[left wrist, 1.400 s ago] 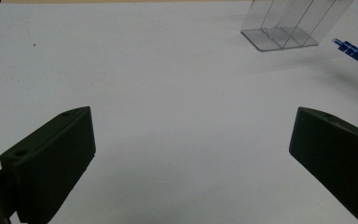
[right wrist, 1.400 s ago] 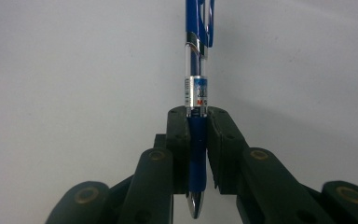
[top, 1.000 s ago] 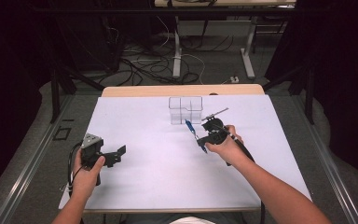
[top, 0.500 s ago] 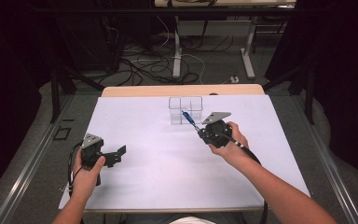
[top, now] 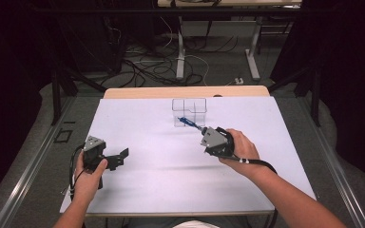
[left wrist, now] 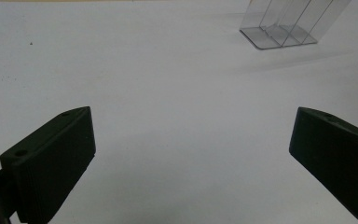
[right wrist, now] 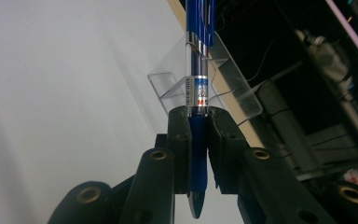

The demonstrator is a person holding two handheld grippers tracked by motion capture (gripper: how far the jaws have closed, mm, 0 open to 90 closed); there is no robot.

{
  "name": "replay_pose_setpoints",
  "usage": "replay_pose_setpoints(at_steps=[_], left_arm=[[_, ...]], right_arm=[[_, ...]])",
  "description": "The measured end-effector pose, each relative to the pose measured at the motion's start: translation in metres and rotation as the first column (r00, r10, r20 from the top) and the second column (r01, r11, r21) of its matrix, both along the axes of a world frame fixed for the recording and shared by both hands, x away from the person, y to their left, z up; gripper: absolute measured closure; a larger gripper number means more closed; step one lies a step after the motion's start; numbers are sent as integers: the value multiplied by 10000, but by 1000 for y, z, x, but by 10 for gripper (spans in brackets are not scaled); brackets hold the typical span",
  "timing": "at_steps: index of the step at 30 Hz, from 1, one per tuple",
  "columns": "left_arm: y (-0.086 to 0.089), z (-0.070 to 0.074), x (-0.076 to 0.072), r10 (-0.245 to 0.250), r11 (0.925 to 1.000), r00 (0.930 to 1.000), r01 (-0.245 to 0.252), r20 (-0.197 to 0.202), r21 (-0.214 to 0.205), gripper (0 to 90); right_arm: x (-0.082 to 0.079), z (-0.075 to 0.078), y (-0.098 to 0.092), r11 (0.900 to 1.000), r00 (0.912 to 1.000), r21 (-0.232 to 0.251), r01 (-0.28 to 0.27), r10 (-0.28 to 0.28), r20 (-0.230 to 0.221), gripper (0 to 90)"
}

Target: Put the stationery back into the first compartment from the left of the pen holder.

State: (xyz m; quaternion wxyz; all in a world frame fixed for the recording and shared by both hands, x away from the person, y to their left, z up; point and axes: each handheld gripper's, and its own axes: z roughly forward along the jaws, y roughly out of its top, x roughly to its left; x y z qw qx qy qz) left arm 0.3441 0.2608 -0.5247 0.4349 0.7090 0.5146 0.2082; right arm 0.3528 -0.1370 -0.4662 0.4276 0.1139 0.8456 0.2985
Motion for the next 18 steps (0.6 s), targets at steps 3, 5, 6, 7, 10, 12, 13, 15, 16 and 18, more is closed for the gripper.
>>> replay_pose_setpoints(at_steps=[3,5,6,7,10,12,13,15,16,18], left_arm=[[0,0,0,-23,10000,10000,23,9,-10,2],[0,0,0,-45,10000,10000,45,54,18,2],[-1,0,0,-48,10000,10000,48,45,-3,2],[-1,1,0,-61,10000,10000,61,-16,-53,2],[-1,1,0,-90,9999,10000,90,-14,-140,2],[-1,1,0,-112,9998,9999,112,-22,-160,2],[-1,1,0,-118,9998,9999,117,-26,-168,2],[-1,2,0,-160,9997,9998,159,-72,-169,2],[-1,2,0,-181,9997,9998,179,-95,-157,2],[-2,3,0,-196,9997,9997,193,-135,-177,2]], right_arm=[[-7,-1,4,9975,9973,-615,-340,379,635,802],[-10,-1,4,9895,9915,-1314,-607,750,1063,801],[-12,-1,5,9871,9914,-1498,-569,737,1085,802],[-13,-1,6,9807,9862,-1807,-747,995,1322,802],[-17,-2,8,9640,9742,-2464,-1002,1454,1727,801],[-19,-2,9,9490,9647,-2946,-1121,1750,1968,802],[-20,-1,10,9361,9591,-3329,-1133,1906,2094,802],[-22,-2,11,9154,9480,-3813,-1291,2268,2234,801],[-23,-2,12,9030,9419,-4094,-1306,2419,2330,801],[-24,-3,13,8776,9296,-4580,-1417,2770,2431,801]])
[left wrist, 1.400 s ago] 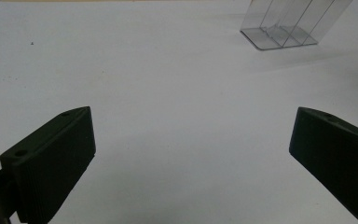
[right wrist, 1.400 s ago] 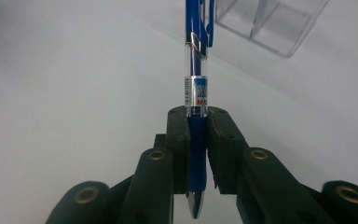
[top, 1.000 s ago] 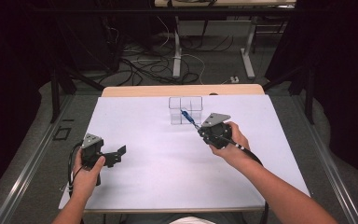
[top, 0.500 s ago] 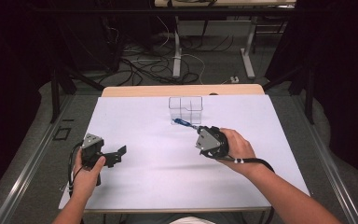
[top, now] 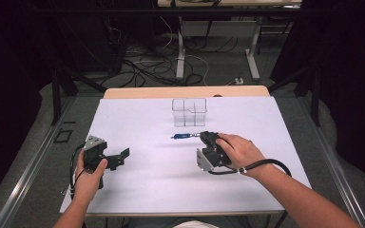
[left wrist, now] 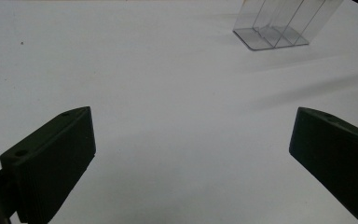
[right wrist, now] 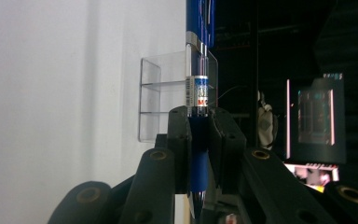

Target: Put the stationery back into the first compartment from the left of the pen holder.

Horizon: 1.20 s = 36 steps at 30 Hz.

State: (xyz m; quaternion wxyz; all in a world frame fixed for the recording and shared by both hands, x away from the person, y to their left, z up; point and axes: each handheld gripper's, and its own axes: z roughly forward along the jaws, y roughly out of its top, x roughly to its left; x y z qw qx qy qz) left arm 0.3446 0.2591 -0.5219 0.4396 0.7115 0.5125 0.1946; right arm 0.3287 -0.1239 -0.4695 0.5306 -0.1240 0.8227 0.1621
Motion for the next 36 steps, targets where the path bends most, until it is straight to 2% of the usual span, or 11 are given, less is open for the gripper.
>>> replay_pose_setpoints(at_steps=[3,7,12,17,18,22,23,24,26,32,36], left_arm=[[-1,1,1,-80,10000,9999,80,-62,-8,4],[-3,5,1,-264,9996,9996,264,-54,-51,4],[-4,8,2,-420,9990,9990,419,-120,-121,4],[-2,11,3,-433,9977,9990,425,-132,-532,2],[-2,12,3,-363,9972,9992,350,-188,-658,2],[-3,18,3,-273,9982,9996,267,-112,-545,2],[-4,21,3,-278,9979,9996,273,-79,-587,4],[-5,23,3,-356,9974,9993,350,-91,-638,6],[-8,28,3,-599,9968,9982,596,-26,-529,6],[-22,44,2,-1043,9945,9942,1046,246,-87,74],[-31,55,4,-1564,9876,9870,1558,373,170,123]], right_arm=[[-2,-2,2,9970,9994,-740,-214,234,271,801],[-3,-5,5,9846,9958,-1657,-551,664,634,801],[-4,-7,7,9606,9904,-2665,-792,1063,887,801],[-4,-8,9,9335,9807,-3442,-1004,1513,1242,801],[-4,-8,9,9298,9781,-3527,-1049,1606,1323,801],[-5,-6,12,9142,9713,-3859,-1236,1911,1415,801],[-6,-6,12,9146,9698,-3837,-1273,1959,1453,801],[-6,-6,13,9059,9685,-4019,-1334,2053,1412,801],[-6,-5,14,8976,9643,-4180,-1401,2195,1482,801],[-4,0,14,8913,9619,-4324,-1362,2234,1576,801],[-3,1,13,8835,9572,-4479,-1371,2345,1696,801]])
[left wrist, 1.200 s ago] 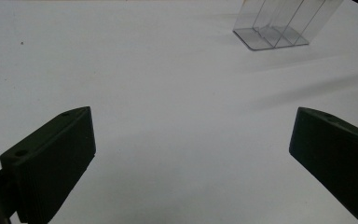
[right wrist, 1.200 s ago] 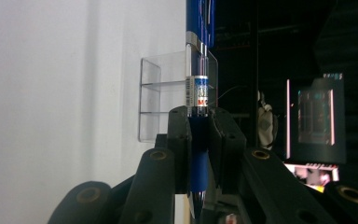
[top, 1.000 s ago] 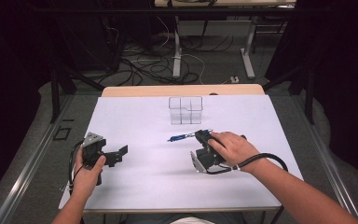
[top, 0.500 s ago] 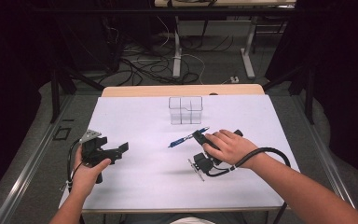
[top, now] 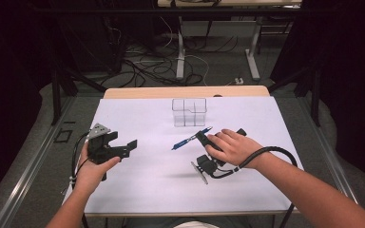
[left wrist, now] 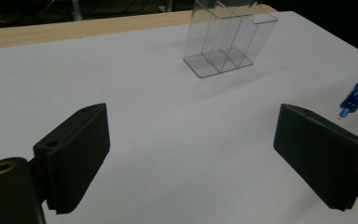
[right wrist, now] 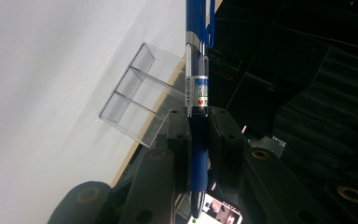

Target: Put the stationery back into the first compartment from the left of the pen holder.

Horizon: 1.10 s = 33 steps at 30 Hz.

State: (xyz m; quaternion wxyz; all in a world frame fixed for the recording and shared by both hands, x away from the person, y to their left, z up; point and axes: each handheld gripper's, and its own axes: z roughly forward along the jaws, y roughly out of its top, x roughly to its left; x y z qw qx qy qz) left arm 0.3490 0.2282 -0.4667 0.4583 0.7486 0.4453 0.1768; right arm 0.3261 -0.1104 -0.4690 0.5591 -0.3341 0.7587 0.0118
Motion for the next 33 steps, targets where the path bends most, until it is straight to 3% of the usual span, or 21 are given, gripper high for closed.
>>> replay_pose_setpoints(at_steps=[5,9,14,16,17,22,23,26,27,30,33], left_arm=[[-17,14,3,-894,9954,9960,894,-15,343,166],[-34,22,5,-1620,9828,9867,1624,-115,884,210],[-56,31,7,-2484,9569,9681,2505,-330,1467,269],[-65,33,7,-2622,9520,9646,2635,-293,1559,289],[-70,35,8,-2820,9443,9590,2829,-298,1679,302],[-87,38,8,-3177,9276,9476,3179,-334,1964,340],[-90,39,9,-3383,9165,9398,3409,-494,2092,342],[-98,39,9,-3584,9057,9320,3610,-533,2223,348],[-101,39,10,-3717,8973,9261,3763,-648,2307,348],[-110,38,11,-3867,8873,9189,3938,-781,2402,355],[-119,38,12,-4110,8665,9057,4235,-1038,2643,357]], right_arm=[[0,0,0,9999,9999,-139,-56,58,115,801],[-1,1,1,9997,9996,-181,-184,188,205,801],[-2,0,3,9995,9998,-261,-168,172,139,801],[-2,0,4,9993,9995,-316,-217,225,226,801],[-2,0,5,9993,9994,-283,-257,263,220,801],[-3,0,6,9991,9995,-343,-234,240,183,801],[-3,0,6,9992,9994,-319,-255,262,224,800],[-3,0,6,9991,9994,-311,-287,293,197,801],[-3,1,6,9991,9994,-306,-291,298,197,801],[-3,0,6,9991,9993,-310,-294,301,206,801],[-3,0,6,9990,9994,-344,-295,301,167,801]])
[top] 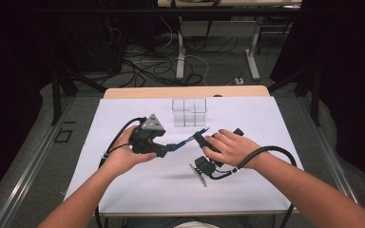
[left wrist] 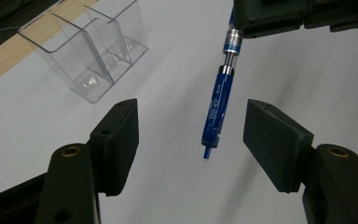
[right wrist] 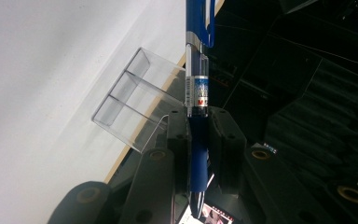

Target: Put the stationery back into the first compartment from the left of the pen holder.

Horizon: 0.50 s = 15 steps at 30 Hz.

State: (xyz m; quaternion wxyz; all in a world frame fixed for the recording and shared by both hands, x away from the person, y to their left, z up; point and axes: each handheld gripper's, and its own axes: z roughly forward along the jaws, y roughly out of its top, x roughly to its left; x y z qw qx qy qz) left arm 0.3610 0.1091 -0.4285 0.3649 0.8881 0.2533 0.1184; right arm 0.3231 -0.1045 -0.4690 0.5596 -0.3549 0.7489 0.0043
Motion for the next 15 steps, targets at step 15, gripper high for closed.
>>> replay_pose_setpoints(at_steps=[15], left_arm=[[-33,-2,6,-881,9831,9958,907,-233,1593,526]], right_arm=[[0,-2,4,9998,9999,-64,-164,164,-3,801]])
